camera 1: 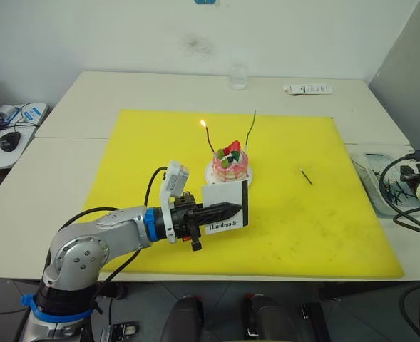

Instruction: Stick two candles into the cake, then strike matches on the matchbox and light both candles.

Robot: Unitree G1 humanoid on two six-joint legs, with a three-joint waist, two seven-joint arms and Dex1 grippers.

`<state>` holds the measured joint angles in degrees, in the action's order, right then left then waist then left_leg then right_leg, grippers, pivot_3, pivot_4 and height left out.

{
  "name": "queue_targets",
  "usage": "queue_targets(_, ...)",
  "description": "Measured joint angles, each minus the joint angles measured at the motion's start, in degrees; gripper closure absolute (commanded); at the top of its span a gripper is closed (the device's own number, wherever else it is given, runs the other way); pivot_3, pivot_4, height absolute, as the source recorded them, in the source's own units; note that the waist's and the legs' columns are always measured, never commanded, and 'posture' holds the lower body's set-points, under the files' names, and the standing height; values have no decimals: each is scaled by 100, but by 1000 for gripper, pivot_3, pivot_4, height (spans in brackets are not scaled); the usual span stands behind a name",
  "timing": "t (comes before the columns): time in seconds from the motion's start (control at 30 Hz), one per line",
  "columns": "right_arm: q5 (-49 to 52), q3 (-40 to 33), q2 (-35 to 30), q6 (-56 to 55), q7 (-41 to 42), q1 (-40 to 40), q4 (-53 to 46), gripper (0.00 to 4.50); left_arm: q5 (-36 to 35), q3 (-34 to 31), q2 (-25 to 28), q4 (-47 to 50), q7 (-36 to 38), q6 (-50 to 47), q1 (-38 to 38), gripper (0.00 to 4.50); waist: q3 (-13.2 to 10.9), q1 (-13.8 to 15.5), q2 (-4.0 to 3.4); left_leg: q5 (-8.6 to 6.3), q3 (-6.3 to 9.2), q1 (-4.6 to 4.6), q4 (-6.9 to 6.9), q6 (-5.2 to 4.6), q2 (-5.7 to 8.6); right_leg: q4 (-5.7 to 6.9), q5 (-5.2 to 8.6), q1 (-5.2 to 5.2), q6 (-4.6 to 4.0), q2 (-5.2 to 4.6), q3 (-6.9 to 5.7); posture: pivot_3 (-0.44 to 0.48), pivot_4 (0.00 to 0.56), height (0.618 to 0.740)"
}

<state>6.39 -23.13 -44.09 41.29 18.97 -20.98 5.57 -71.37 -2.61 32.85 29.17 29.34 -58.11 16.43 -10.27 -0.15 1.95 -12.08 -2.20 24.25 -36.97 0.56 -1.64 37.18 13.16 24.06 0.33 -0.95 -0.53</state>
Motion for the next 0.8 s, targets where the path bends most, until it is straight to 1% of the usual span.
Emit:
queue_targets(0.03, -1, 0, 0, -52, -3, 2, -1, 1473, 0, 0, 0, 2, -2, 2, -7, 4500, 0, 0, 0, 0, 1, 0, -1, 0, 0, 1, -1, 0, 0, 0, 0, 0, 150, 740)
queue_targets(0.07, -2, 0, -1, -128, -3, 1, -8, 1038, 1, 0, 0, 8, -4, 5, -11, 4500, 0, 0, 0, 0, 0, -1, -1, 0, 0, 2, -1, 0, 2, 0, 0, 0, 150, 740)
queue_targets(0.17, 111, -1, 7, -547, 144, -20, -87, 17, 4, 0, -1, 37, -2, 16, -46, 4500, 1, -4, -2, 0, -1, -4, -2, 0, 0, 3, -5, -1, 6, 0, 2, 0, 150, 740)
queue_targets(0.2, 233, -9, 55, -676, 289, -56, -192, 17, 4, 1, 0, 37, 3, 16, -53, 4500, 1, -14, -3, 0, -4, -7, -2, 0, 0, 4, -5, -1, 7, 1, 2, 0, 150, 740)
queue_targets(0.27, 713, 61, 310, -802, 750, -111, -707, 17, 8, 2, 4, 36, 13, 16, -52, 4500, 1, -44, -3, 0, 1, -15, -1, 0, -7, 4, -6, -6, 8, 11, 4, 0, 150, 740)
queue_targets(0.37, 1185, 547, 634, -787, 1288, -64, -1342, 17, 73, 2, 36, 35, 46, 18, -50, 4500, 2, -39, -3, 0, 17, -17, 2, 0, -13, 5, -5, -10, 6, 18, -6, 0, 150, 740)
queue_targets(0.43, 1212, 948, 779, -852, 1431, 30, -1404, 17, 143, 2, 95, 32, 92, 23, -50, 4500, 2, -21, -3, 0, 17, -17, 2, 0, -12, 5, -3, -10, 3, 18, -7, 0, 150, 740)
queue_targets(0.53, 1010, 1360, 1027, -1043, 1400, 99, -1065, 17, 193, 0, 123, 33, 138, 30, -55, 4500, 1, 19, -3, 0, 10, -10, -2, 0, -2, 2, -3, -9, 2, 6, -5, 0, 150, 740)
queue_targets(0.63, 870, 1440, 1333, -1297, 1220, 89, -518, 17, 199, 0, 122, 51, 129, 33, -93, 4500, 2, 11, -3, 0, -6, -6, -4, 0, 5, -5, -9, -8, 11, -5, 1, 0, 150, 740)
queue_targets(0.8, 624, 1554, 1660, -1728, 969, 48, 220, 17, 184, 1, 116, 82, 82, 32, -110, 4500, 2, 5, -3, 0, -3, -7, -3, 0, 1, 0, -10, -5, 12, -3, 2, 0, 150, 740)
